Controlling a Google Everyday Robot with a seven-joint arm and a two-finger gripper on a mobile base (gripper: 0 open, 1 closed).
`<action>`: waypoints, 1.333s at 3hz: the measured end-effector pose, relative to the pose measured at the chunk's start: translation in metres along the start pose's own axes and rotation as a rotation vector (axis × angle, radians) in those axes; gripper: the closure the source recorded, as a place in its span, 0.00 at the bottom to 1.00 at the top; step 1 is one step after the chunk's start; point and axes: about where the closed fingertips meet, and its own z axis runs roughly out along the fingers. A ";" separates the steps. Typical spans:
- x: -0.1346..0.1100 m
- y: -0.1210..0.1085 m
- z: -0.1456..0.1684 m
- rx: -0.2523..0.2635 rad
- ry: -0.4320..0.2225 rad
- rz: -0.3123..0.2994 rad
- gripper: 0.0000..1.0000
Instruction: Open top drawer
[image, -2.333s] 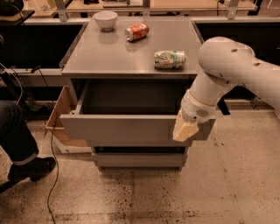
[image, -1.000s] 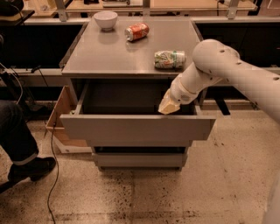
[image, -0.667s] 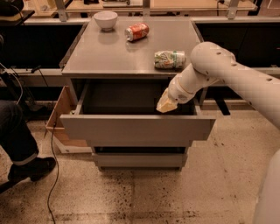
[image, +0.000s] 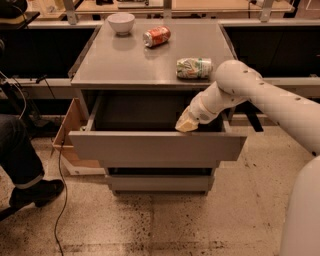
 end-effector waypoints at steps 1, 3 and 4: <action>0.000 0.011 0.017 -0.043 -0.013 0.029 1.00; -0.005 0.037 0.023 -0.139 -0.014 0.058 1.00; -0.006 0.048 0.024 -0.182 -0.014 0.077 1.00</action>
Offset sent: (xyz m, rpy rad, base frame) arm -0.0427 0.0364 -0.0325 0.0847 0.2176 0.0152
